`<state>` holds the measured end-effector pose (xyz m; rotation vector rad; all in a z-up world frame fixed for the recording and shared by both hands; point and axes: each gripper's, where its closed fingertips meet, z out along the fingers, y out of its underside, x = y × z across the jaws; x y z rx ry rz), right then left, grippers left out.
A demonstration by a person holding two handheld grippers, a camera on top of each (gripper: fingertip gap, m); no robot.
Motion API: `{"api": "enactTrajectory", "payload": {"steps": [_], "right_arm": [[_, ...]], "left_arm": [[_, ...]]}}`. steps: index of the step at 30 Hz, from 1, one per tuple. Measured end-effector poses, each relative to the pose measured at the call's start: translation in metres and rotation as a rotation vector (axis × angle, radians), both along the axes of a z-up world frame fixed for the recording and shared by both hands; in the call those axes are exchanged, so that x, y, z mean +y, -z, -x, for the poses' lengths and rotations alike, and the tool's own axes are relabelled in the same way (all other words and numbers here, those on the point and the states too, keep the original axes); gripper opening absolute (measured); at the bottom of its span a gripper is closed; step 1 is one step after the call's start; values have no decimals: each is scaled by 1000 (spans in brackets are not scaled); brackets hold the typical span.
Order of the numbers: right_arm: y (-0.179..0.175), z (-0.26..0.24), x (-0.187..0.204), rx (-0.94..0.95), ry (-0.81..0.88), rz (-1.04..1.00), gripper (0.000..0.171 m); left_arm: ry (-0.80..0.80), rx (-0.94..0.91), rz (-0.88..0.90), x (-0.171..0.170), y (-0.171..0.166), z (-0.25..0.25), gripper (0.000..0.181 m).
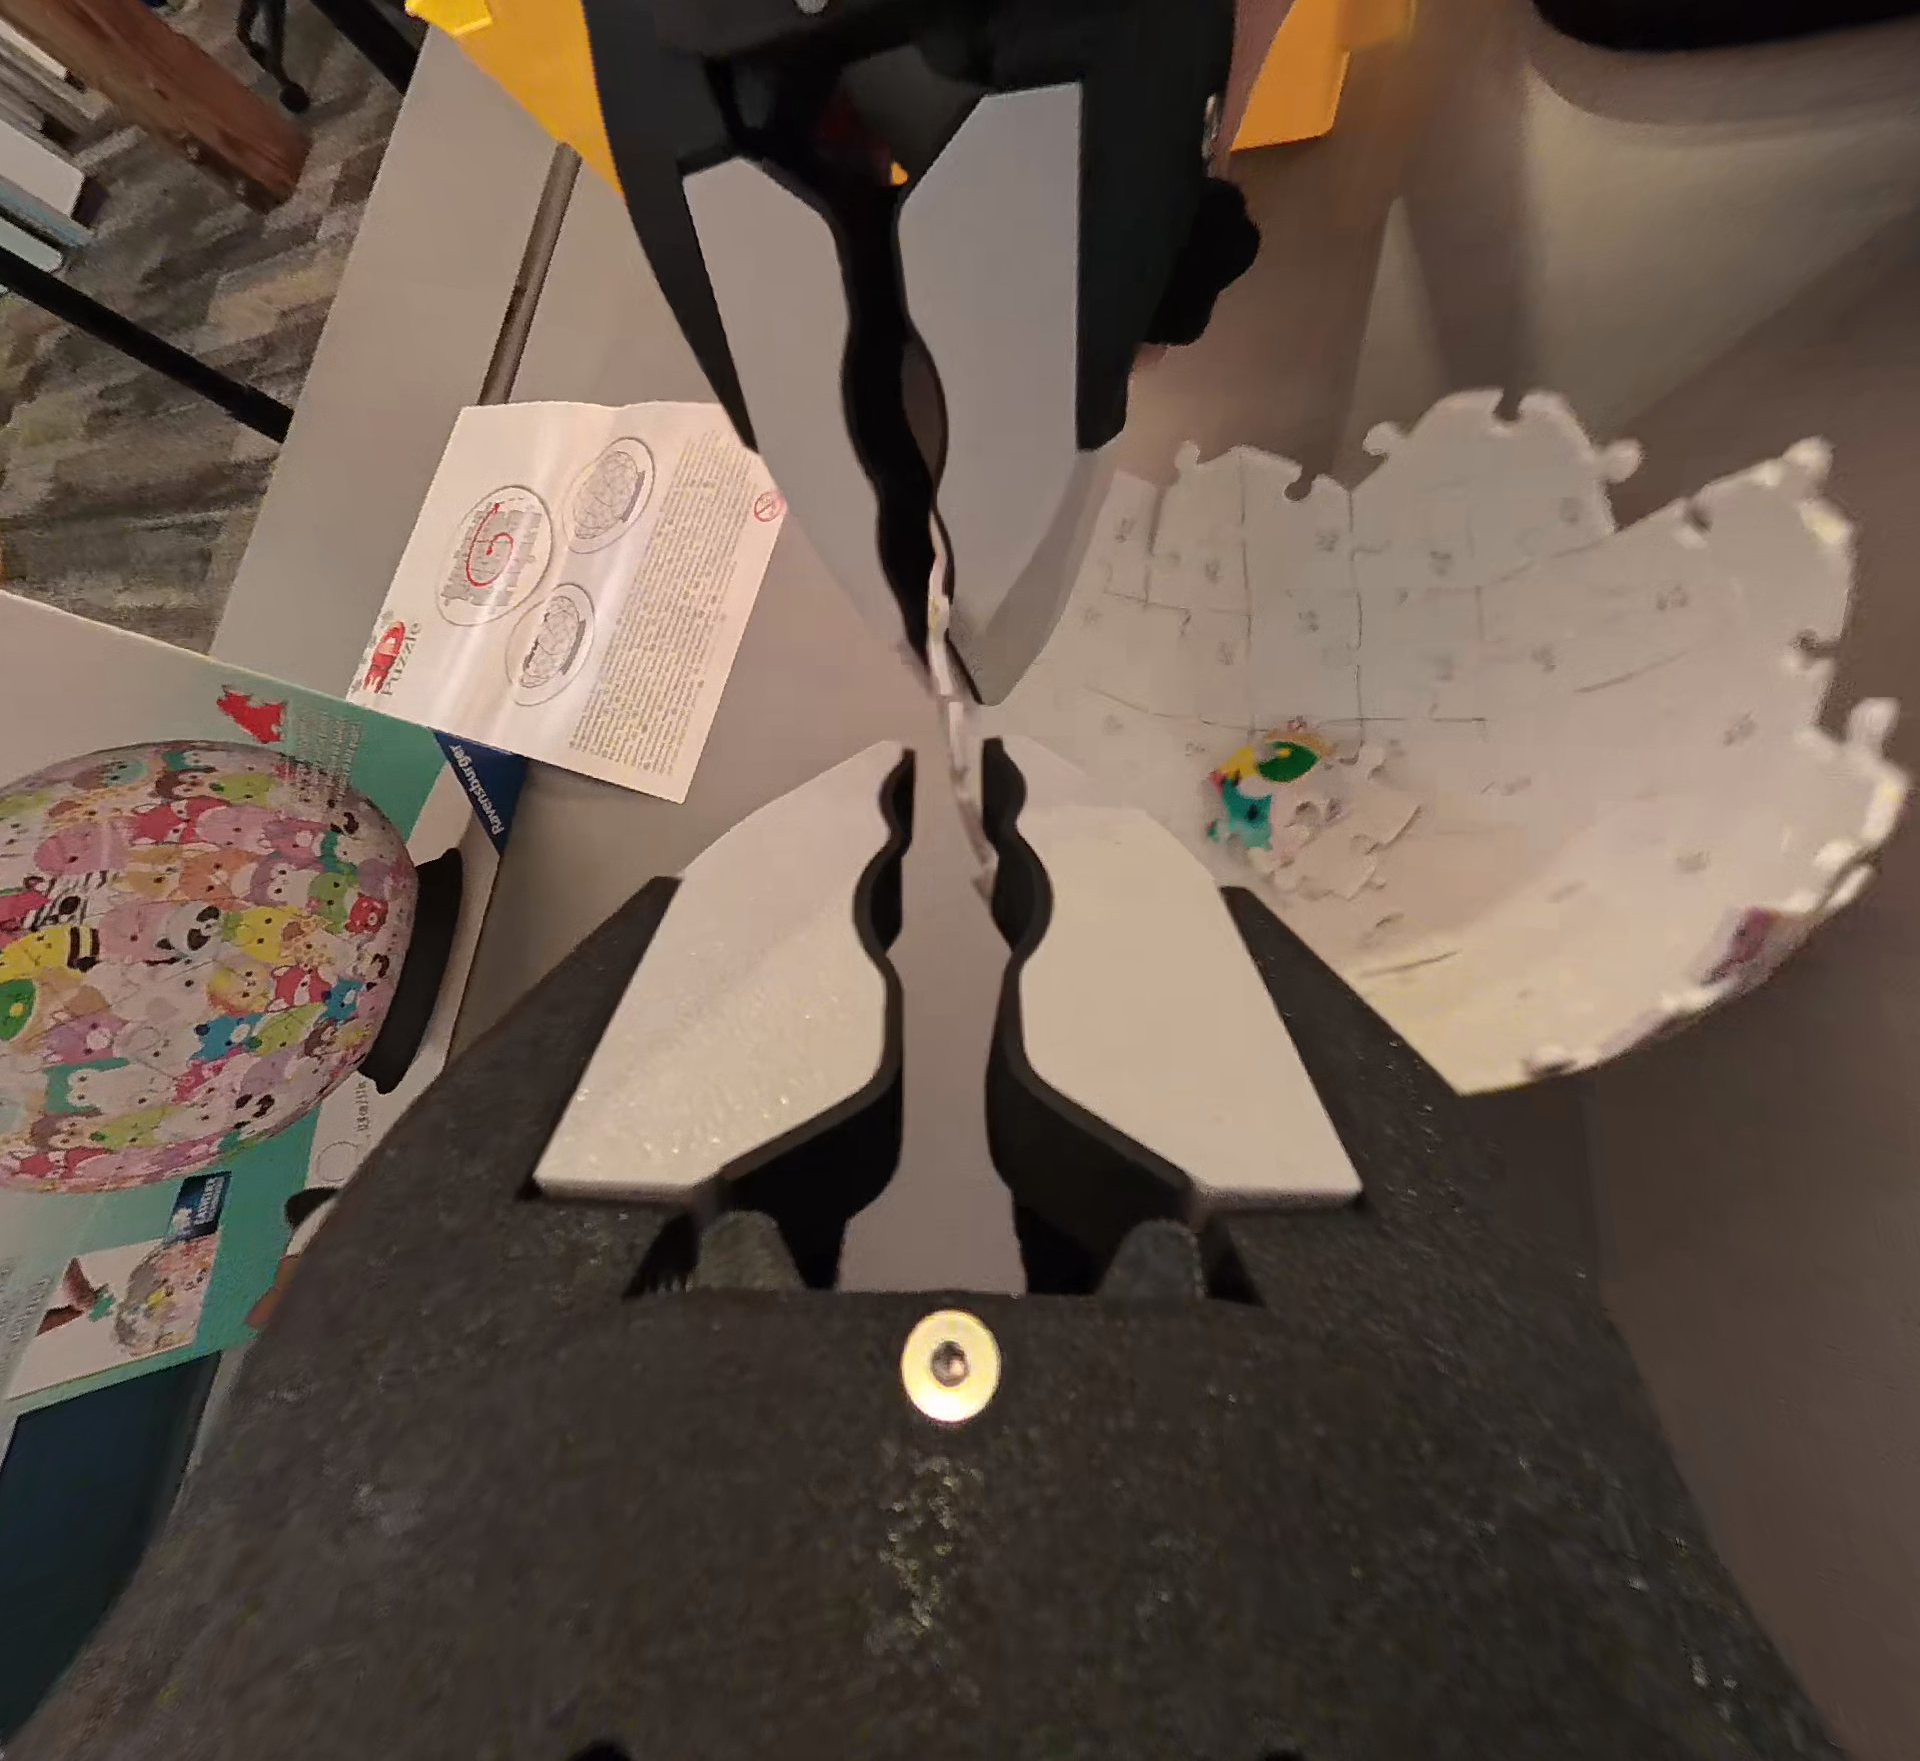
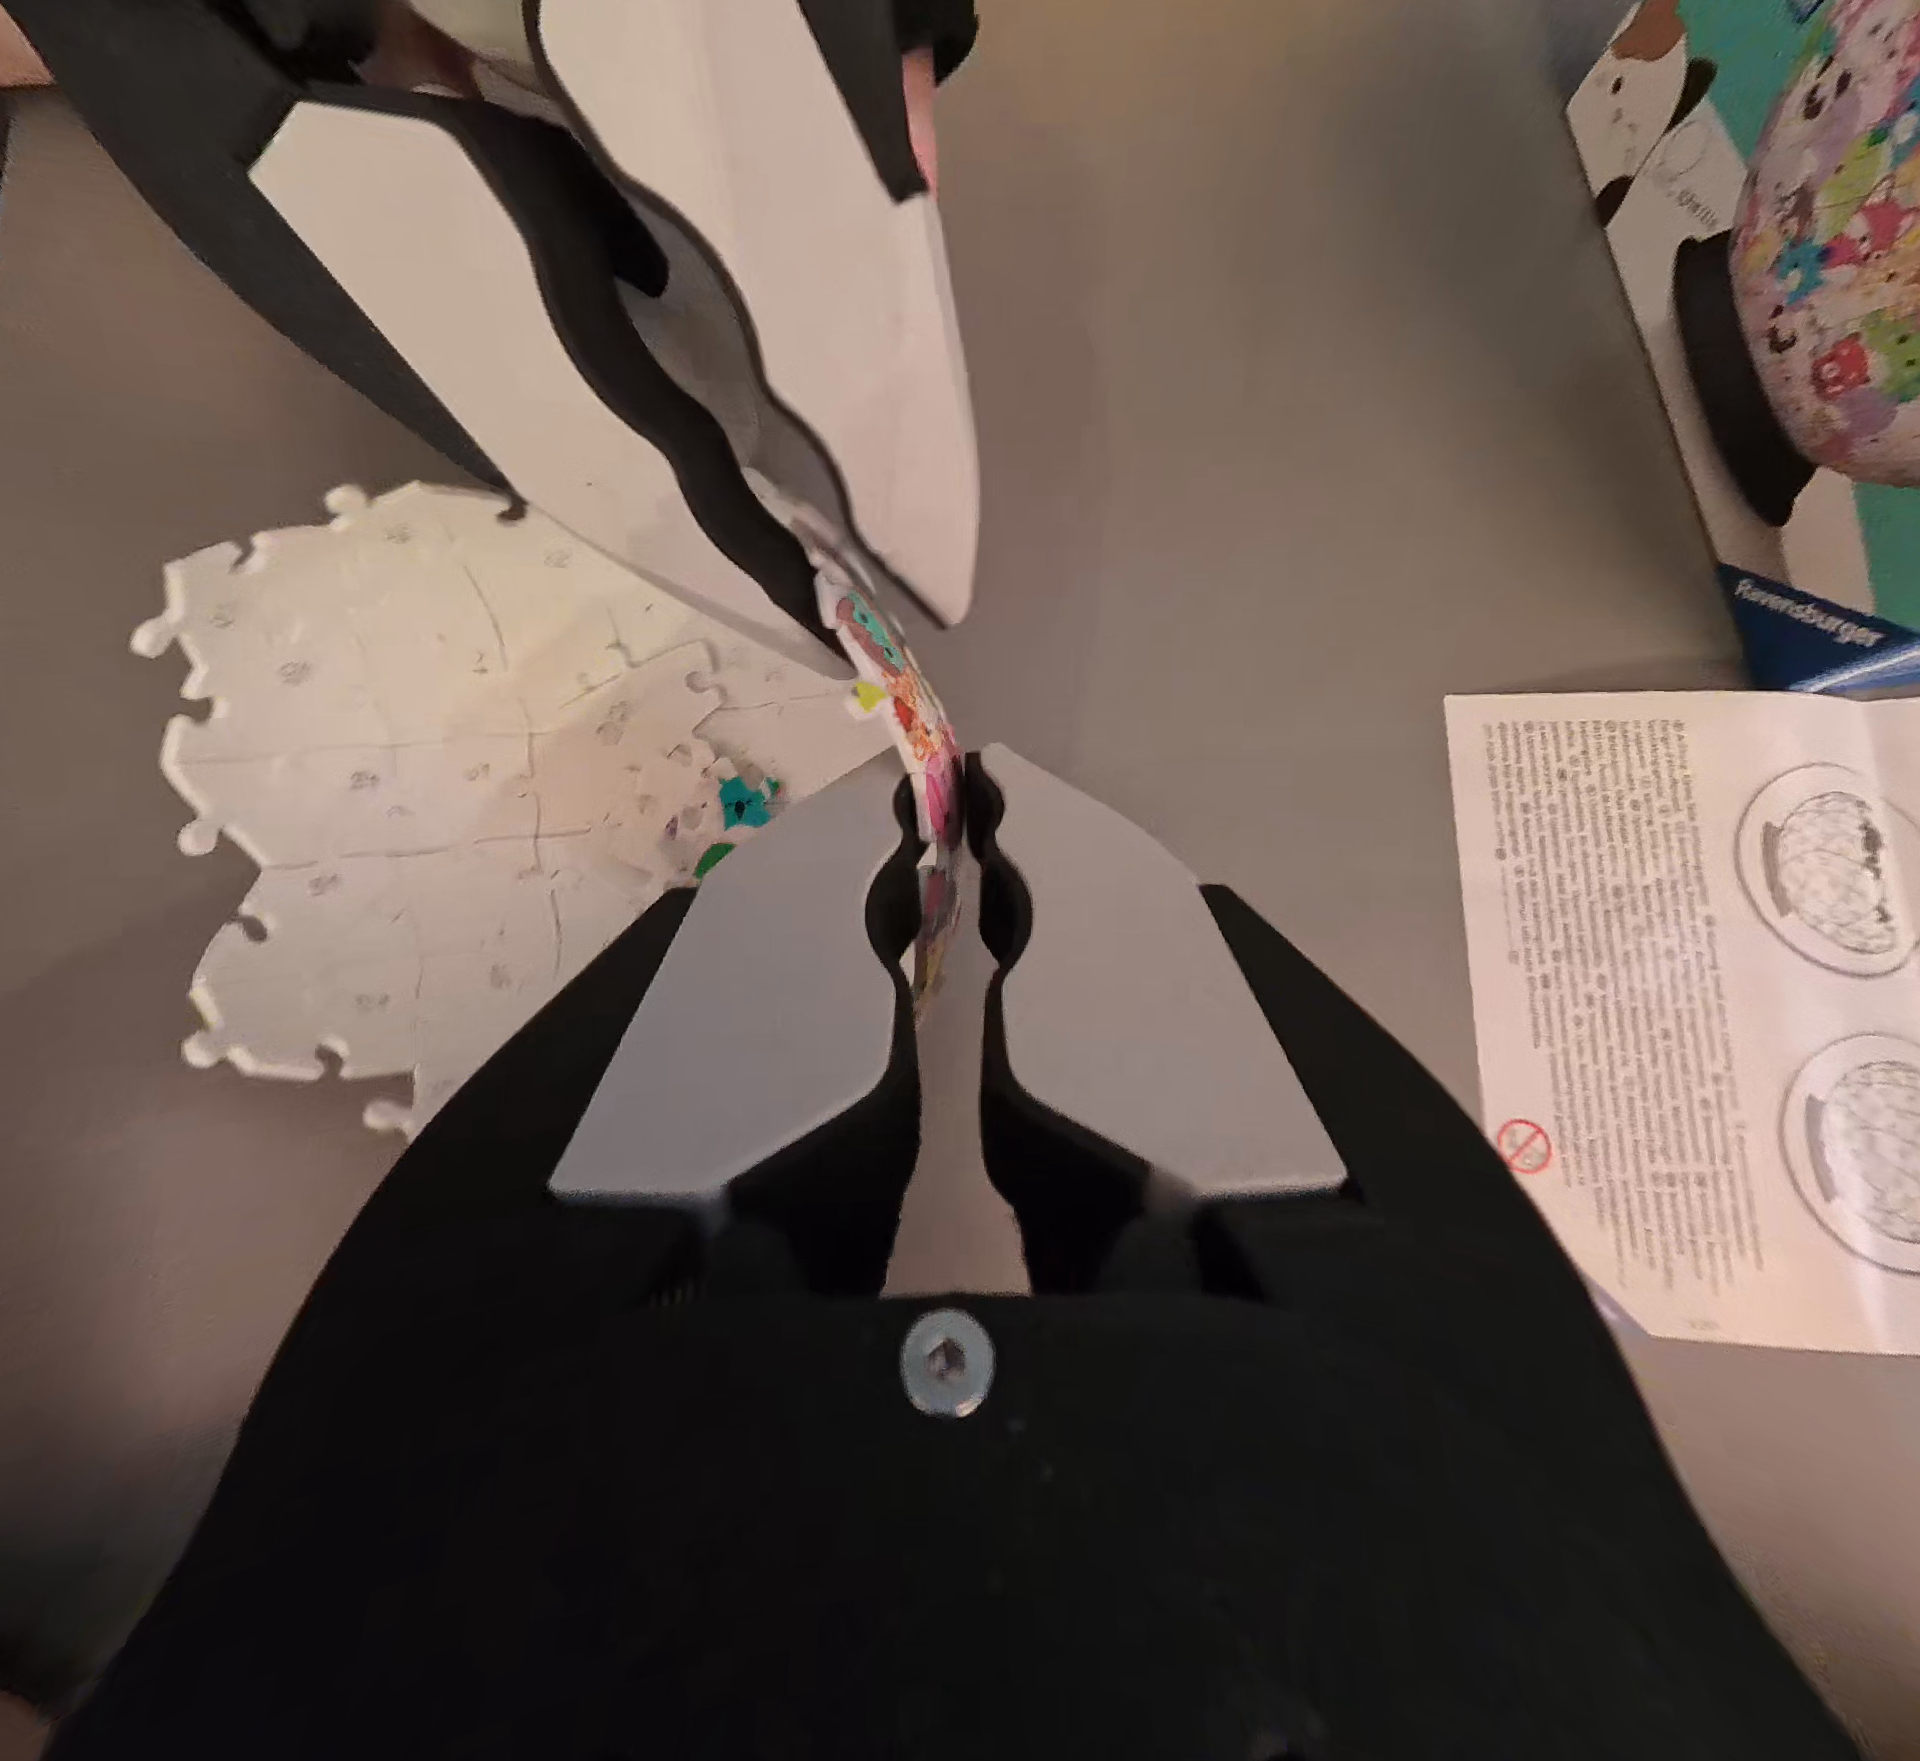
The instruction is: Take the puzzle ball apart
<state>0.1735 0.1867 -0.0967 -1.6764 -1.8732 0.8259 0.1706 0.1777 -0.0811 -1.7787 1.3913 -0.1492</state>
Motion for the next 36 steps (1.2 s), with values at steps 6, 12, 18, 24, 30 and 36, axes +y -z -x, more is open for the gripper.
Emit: {"api": "enactTrajectory", "payload": {"steps": [6, 12, 18, 24, 30, 36], "right_arm": [[8, -3, 6, -89, 63, 5, 4], [9, -6, 7, -134, 79, -28, 4], [8, -5, 8, -116, 110, 59, 6], [9, -7, 7, -134, 130, 124, 7], [8, -5, 9, -159, 161, 89, 6], [10, -4, 4, -195, 81, -56, 4]], "left_arm": [[-43, 118, 28, 3, 18, 9, 7], [-51, 103, 45, 5, 21, 6, 6], [-10, 141, -47, 6, 19, 6, 7], [24, 229, -147, 6, 19, 4, 8], [-15, 130, -23, 4, 18, 4, 7], [-12, 156, -12, 2, 19, 7, 6]]}}
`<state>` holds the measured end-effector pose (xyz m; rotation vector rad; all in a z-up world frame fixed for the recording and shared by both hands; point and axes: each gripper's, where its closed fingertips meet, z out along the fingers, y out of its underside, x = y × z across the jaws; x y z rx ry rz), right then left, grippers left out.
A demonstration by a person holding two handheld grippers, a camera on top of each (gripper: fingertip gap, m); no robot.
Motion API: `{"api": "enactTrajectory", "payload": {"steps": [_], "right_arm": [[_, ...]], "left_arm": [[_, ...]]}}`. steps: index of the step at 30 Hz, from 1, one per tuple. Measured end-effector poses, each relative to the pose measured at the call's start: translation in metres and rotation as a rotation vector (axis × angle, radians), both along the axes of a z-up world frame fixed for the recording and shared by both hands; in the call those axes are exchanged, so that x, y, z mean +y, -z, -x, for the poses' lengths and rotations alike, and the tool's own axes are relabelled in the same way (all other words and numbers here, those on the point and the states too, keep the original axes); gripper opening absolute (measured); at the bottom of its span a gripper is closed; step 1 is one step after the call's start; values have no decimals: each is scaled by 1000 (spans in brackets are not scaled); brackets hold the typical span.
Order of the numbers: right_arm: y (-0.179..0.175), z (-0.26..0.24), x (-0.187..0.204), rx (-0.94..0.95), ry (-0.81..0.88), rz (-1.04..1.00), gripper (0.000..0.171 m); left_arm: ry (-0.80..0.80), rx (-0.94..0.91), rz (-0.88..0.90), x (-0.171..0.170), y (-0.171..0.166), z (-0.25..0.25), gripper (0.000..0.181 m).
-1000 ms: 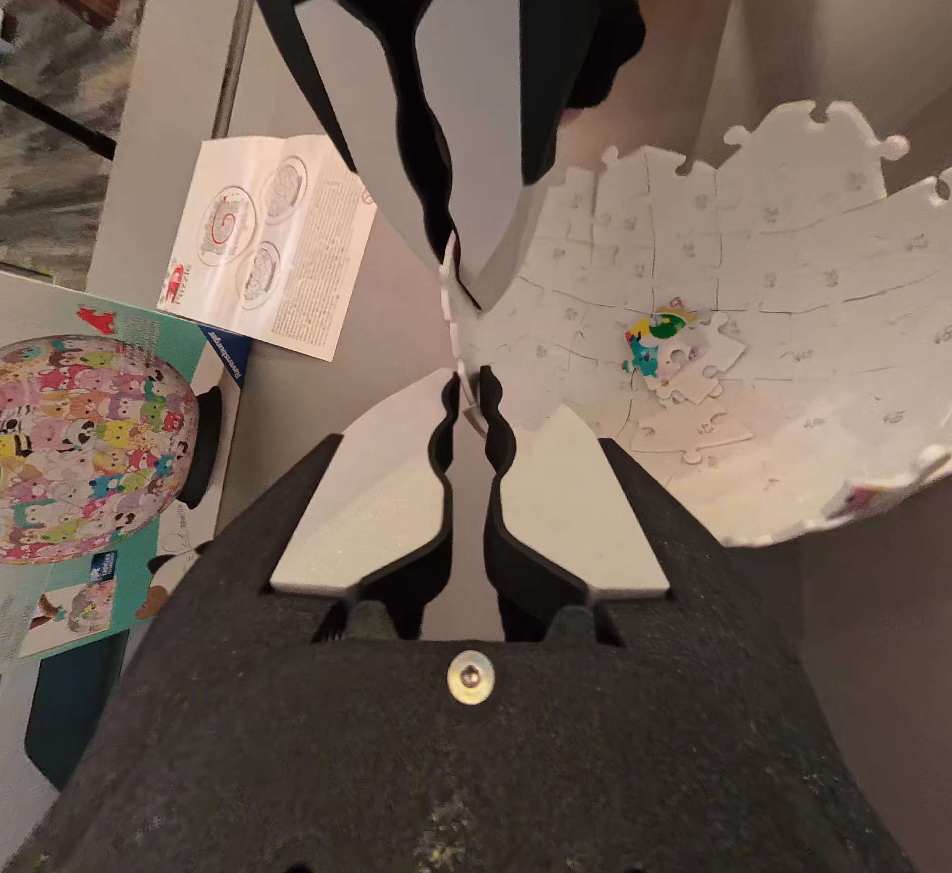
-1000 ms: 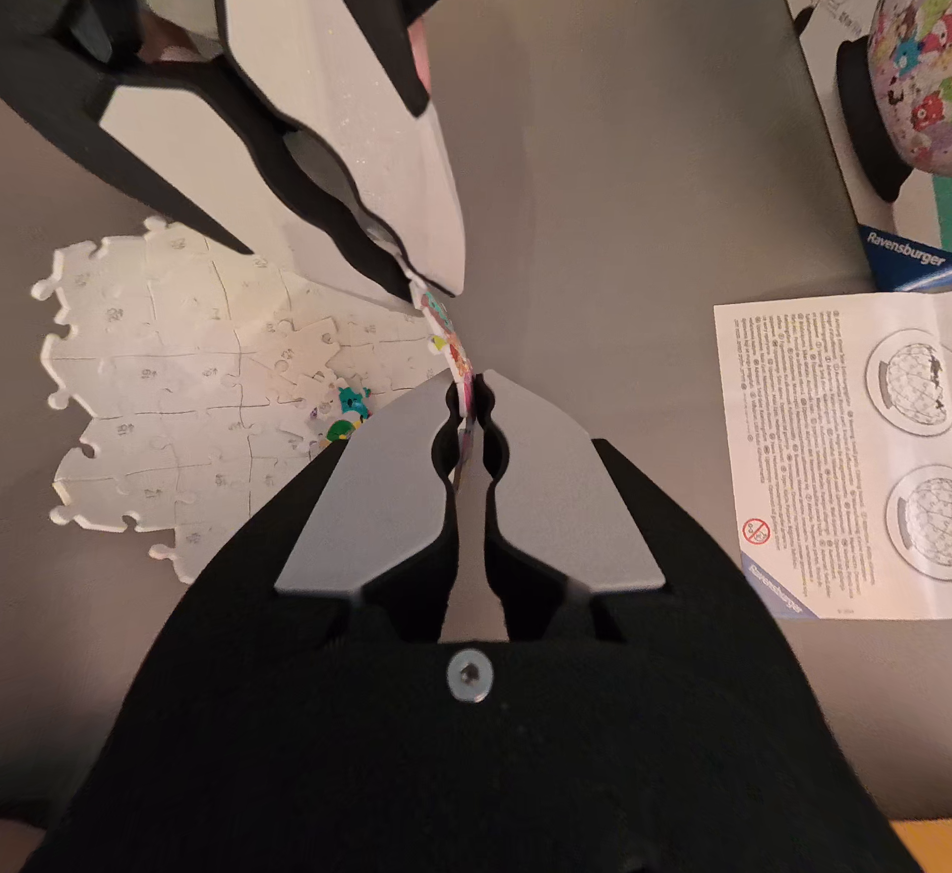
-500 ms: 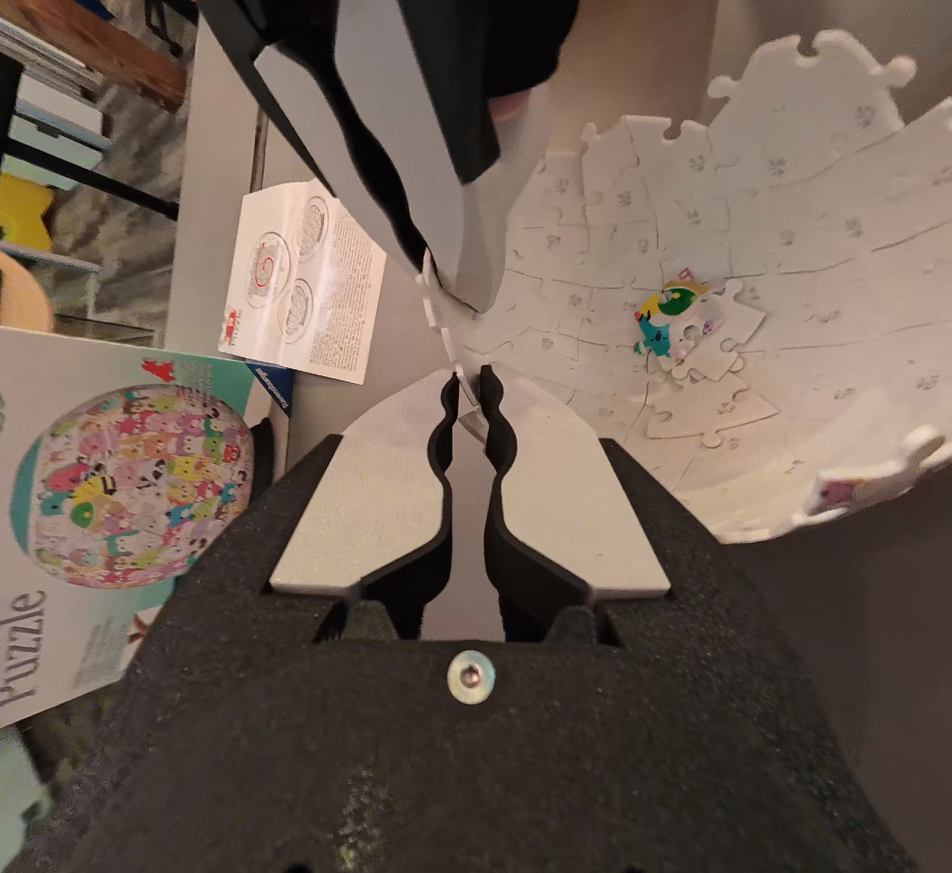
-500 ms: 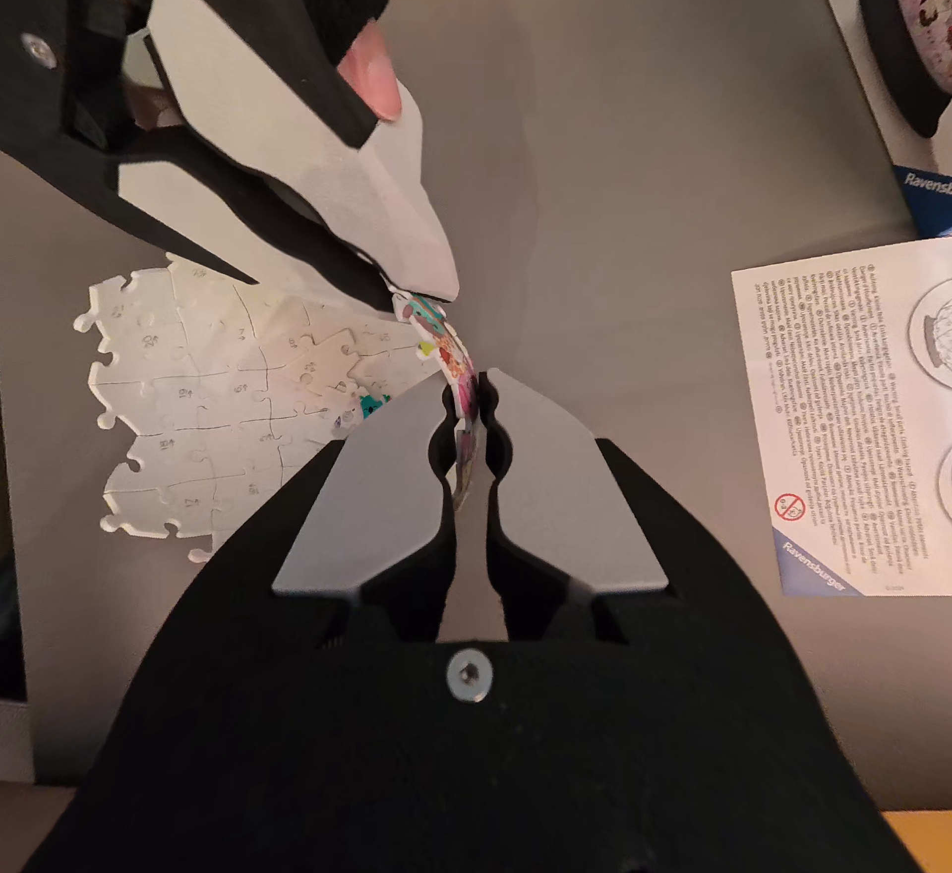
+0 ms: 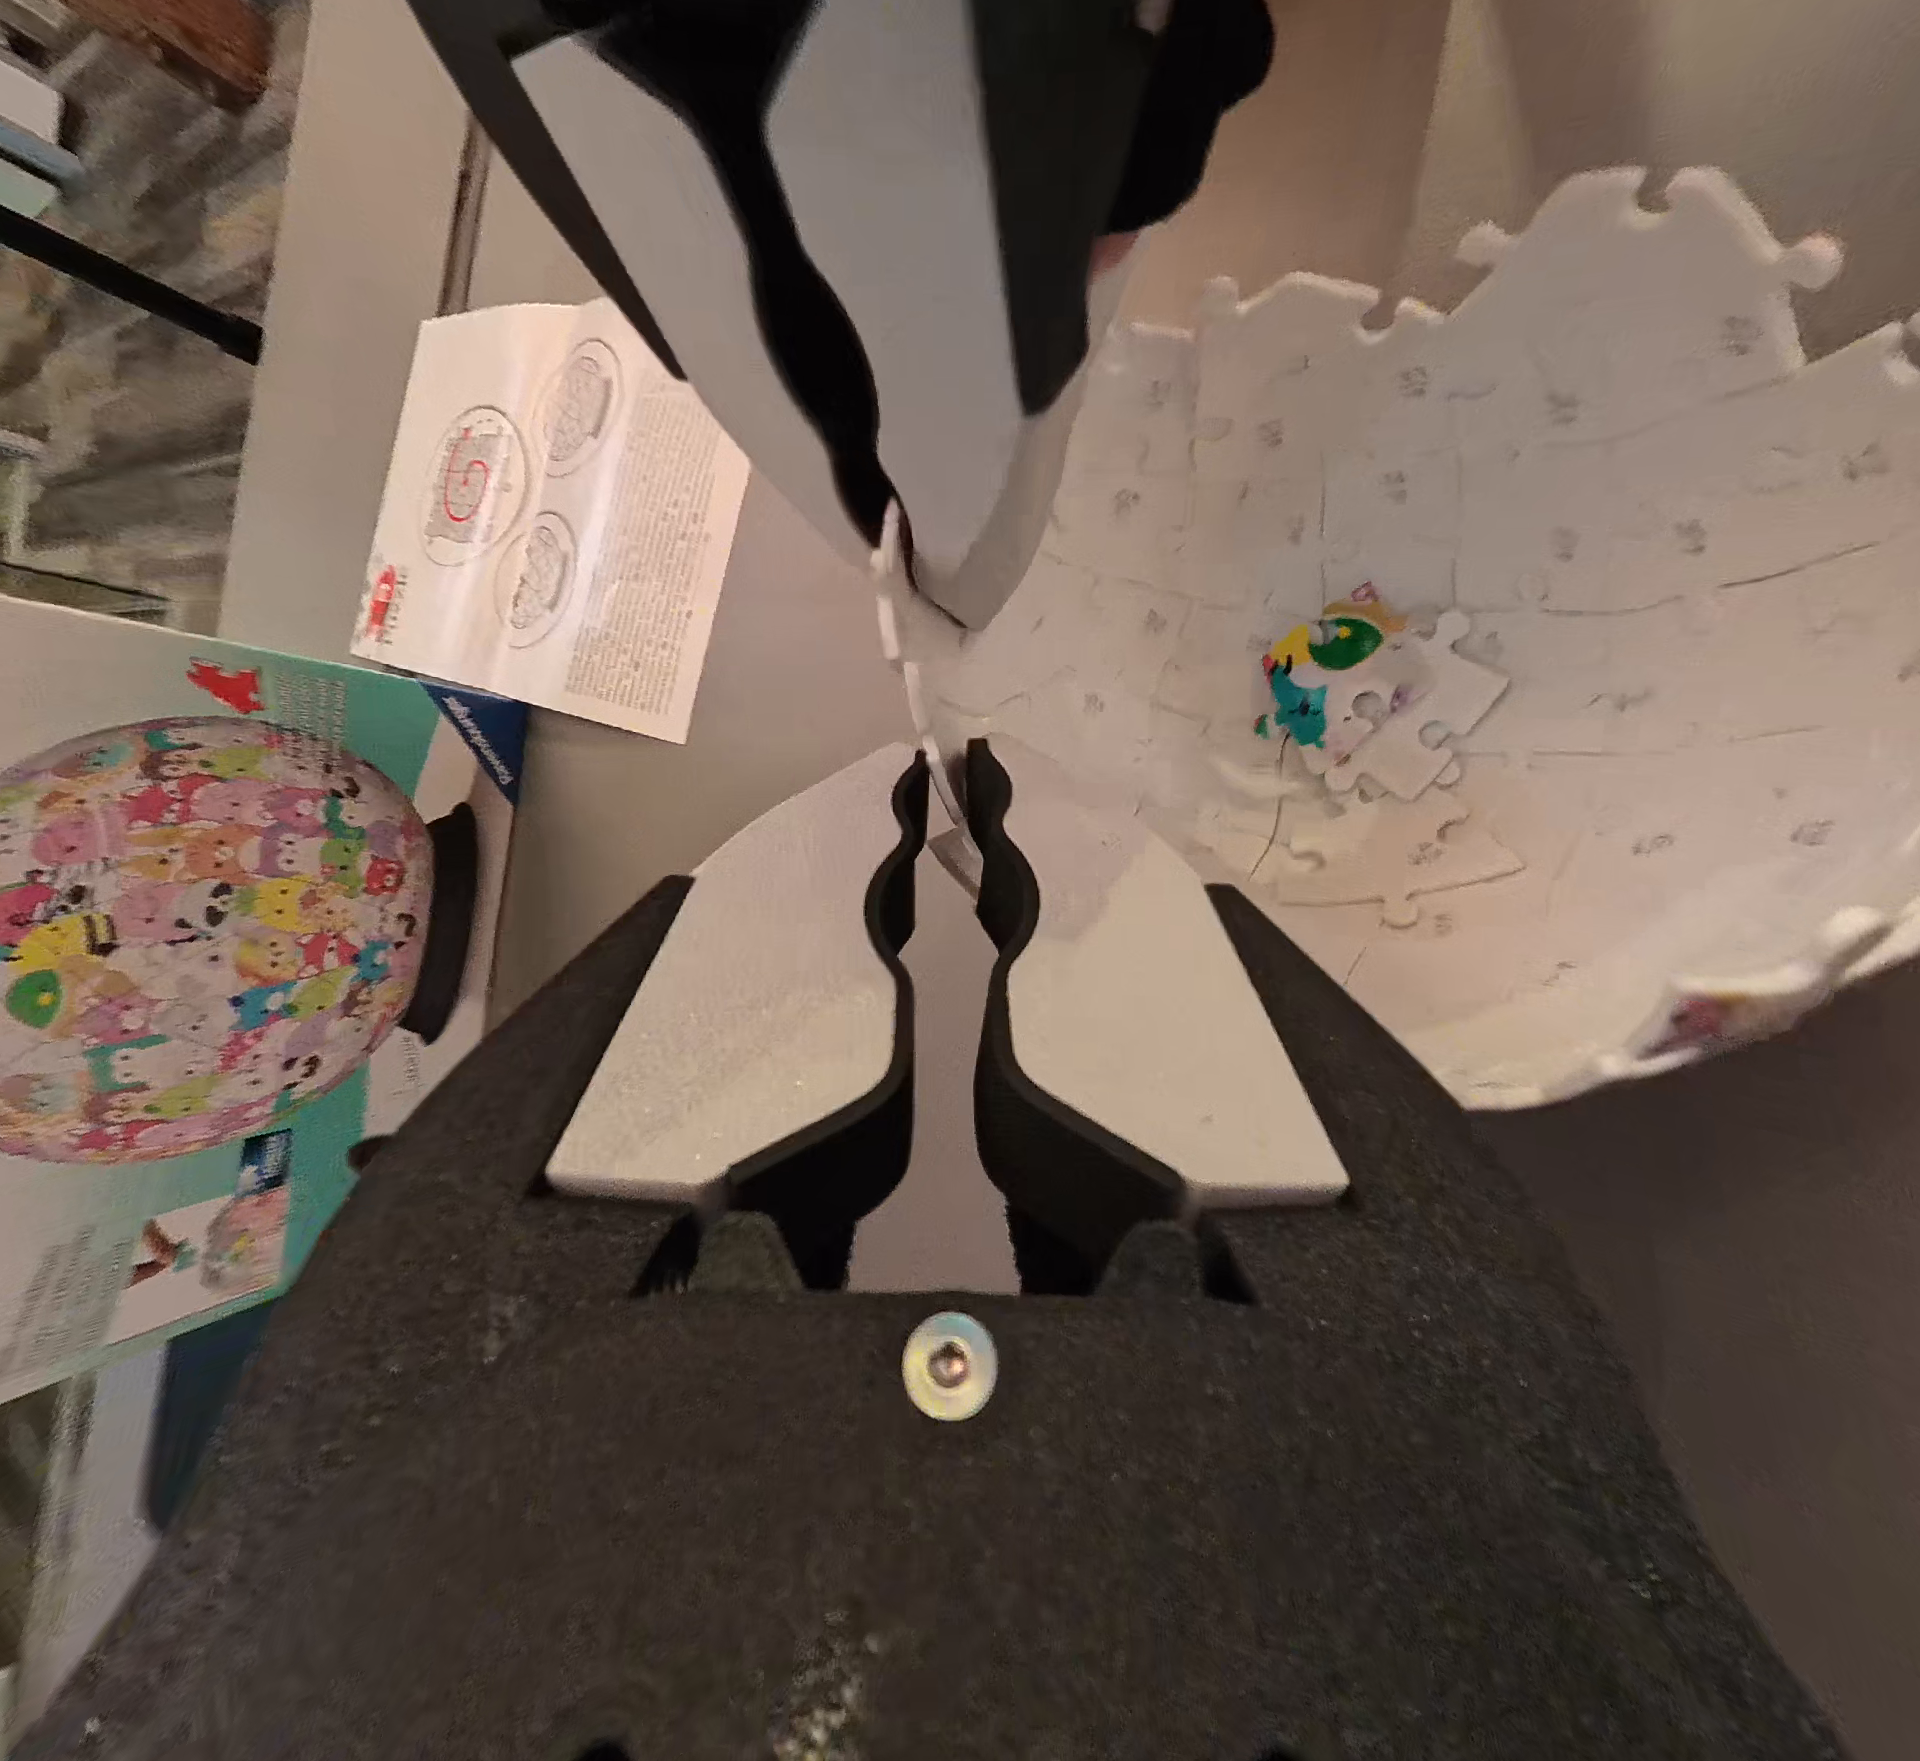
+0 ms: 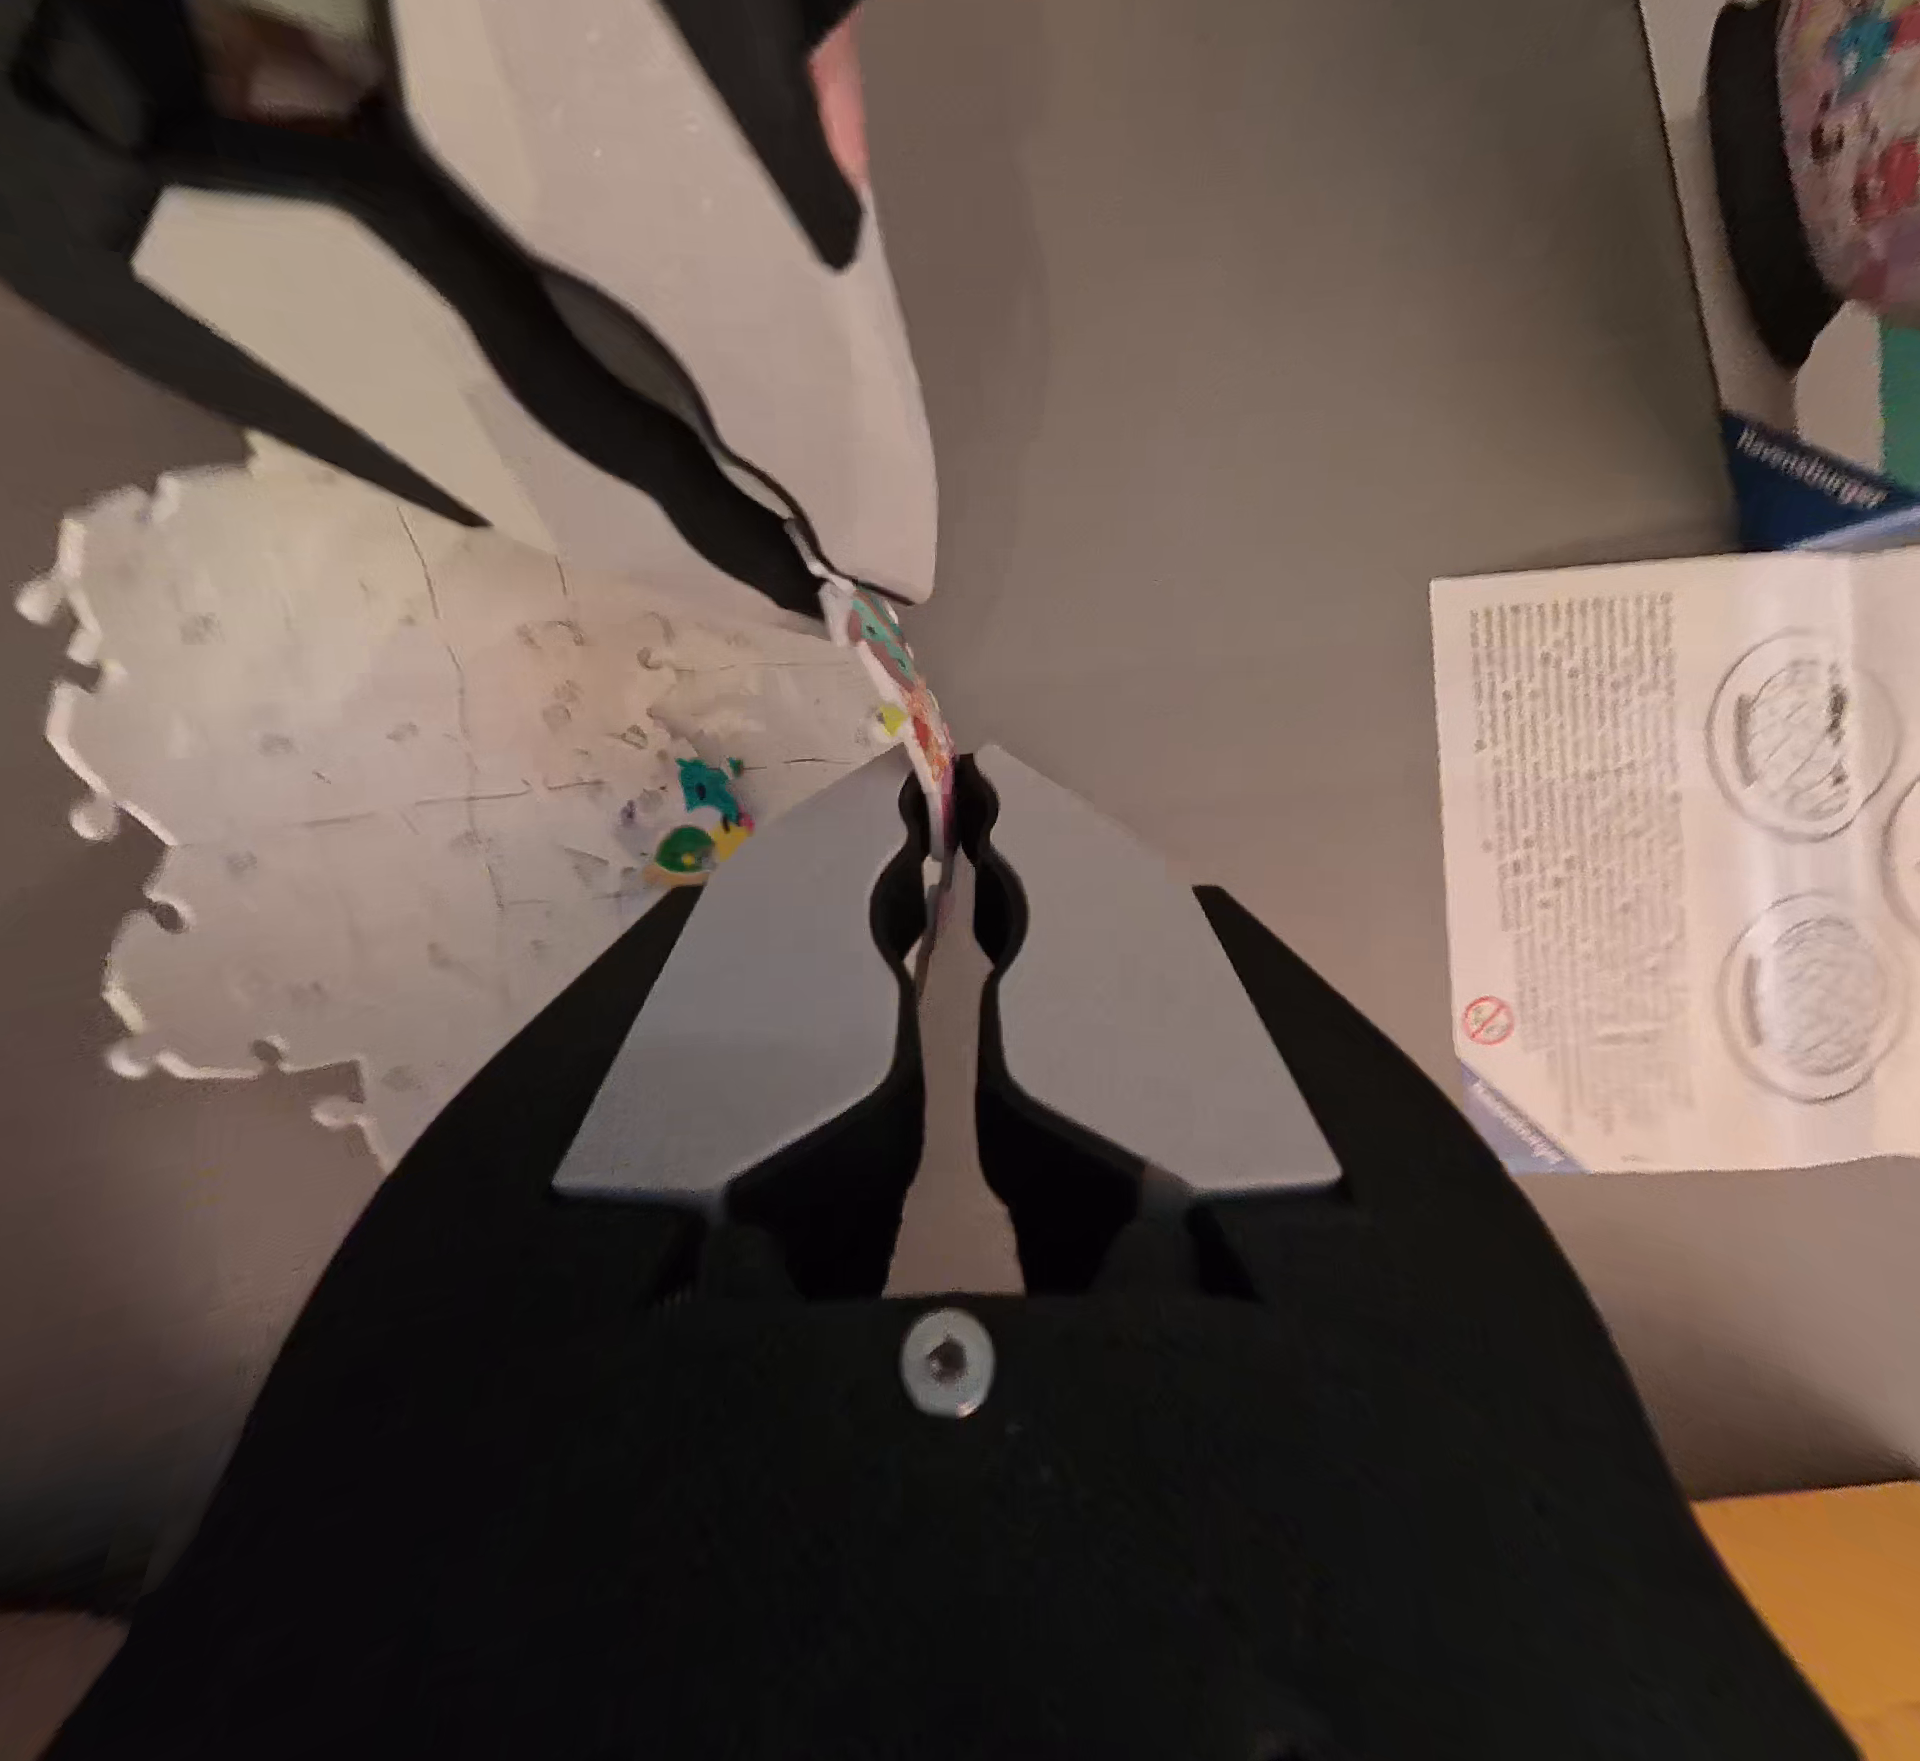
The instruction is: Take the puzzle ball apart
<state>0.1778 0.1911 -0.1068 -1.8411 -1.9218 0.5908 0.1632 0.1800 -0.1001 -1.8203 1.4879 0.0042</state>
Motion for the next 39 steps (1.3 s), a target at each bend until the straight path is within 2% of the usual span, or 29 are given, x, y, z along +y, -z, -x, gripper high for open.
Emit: {"api": "enactTrajectory", "payload": {"steps": [5, 11, 15, 18, 22, 27, 32, 33, 39], "right_arm": [[-4, 4, -2, 50, -41, -14, 3], [-4, 2, -9, 84, -147, -62, 4], [-4, 2, -8, 88, -85, 21, 4], [-7, 1, -8, 121, -60, 97, 7], [-19, -1, -7, 185, -79, 60, 19], [-34, -3, -4, 238, -107, -44, 22], [-31, 5, -8, 220, -149, -105, 12], [-29, 5, -8, 207, -149, -116, 8], [-29, 6, -7, 203, -116, -73, 7]], "left_arm": [[18, -81, 49, -1, -4, 1, 5], [143, -11, -62, -8, -6, -1, 7], [81, -96, 46, -9, -9, -3, 7], [54, -177, 92, -8, -18, -1, 17], [6, -241, 116, -7, -37, 11, 21], [-3, -351, 180, -13, -58, 21, 19], [0, -350, 285, -17, -40, 14, 21], [4, -341, 273, -16, -36, 10, 21], [14, -243, 170, -11, -23, -6, 17]]}}
